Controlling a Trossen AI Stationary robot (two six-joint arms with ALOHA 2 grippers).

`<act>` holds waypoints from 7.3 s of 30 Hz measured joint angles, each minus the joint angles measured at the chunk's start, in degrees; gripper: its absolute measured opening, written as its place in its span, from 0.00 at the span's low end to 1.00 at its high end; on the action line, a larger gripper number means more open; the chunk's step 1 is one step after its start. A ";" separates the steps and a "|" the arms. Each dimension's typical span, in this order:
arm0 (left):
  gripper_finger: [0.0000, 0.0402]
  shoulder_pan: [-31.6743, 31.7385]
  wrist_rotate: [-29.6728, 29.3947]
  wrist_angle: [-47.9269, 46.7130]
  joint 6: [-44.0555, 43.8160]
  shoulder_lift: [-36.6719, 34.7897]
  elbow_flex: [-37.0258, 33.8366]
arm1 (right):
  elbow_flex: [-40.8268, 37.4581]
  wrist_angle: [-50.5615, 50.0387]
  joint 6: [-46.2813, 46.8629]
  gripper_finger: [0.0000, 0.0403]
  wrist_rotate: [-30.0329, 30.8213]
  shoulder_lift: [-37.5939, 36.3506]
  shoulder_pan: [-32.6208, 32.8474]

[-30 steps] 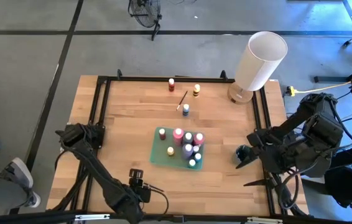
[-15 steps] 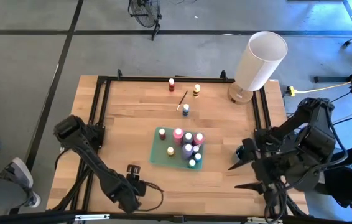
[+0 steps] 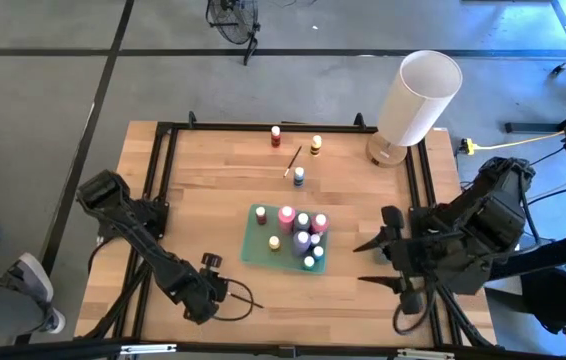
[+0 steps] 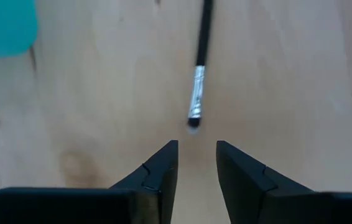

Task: Pick & Place Paint Supplies
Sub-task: Put the black eyeshadow brush into the green cup

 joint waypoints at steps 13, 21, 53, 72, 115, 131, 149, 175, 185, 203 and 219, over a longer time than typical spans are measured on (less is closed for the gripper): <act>0.19 2.31 -0.81 -1.04 8.33 -0.11 -0.20 | 0.00 1.10 1.29 0.61 -7.80 0.00 -3.08; 0.19 4.60 3.55 2.39 2.95 -0.11 -0.20 | 0.00 1.24 1.26 0.61 -12.24 -0.02 -3.06; 0.18 5.13 4.99 4.48 -3.16 4.81 0.06 | 0.00 -0.55 0.83 0.61 -16.72 -0.04 -2.78; 0.08 5.40 7.38 4.53 -2.03 4.94 -0.09 | 0.00 -1.57 0.81 0.62 -16.69 -0.04 -2.78; 0.01 6.54 -12.59 -54.98 6.98 3.38 45.63 | -0.02 7.32 8.96 0.61 -20.09 -0.35 -7.16; 0.01 14.07 -28.11 -54.78 19.59 3.41 46.86 | -0.02 9.84 2.69 0.61 -11.55 -0.88 -15.07; 0.01 24.63 -56.29 -53.50 59.48 -2.25 54.78 | 0.04 -3.07 24.65 0.58 -12.23 -10.66 -23.79; 0.00 24.63 -56.50 -7.00 109.07 0.94 55.10 | 0.02 -1.61 25.92 0.56 -17.23 -6.71 -37.10; 0.00 26.98 -56.07 -3.15 111.00 4.98 55.08 | 0.02 -2.08 22.92 0.56 -28.29 -5.02 -41.58; 0.00 26.55 -53.46 4.47 112.36 5.83 55.05 | 0.02 -3.07 8.80 0.56 -31.49 -0.76 -44.41; 0.01 27.84 -51.57 3.60 109.98 5.86 55.05 | 0.06 0.71 8.08 0.56 -37.50 -1.79 -45.36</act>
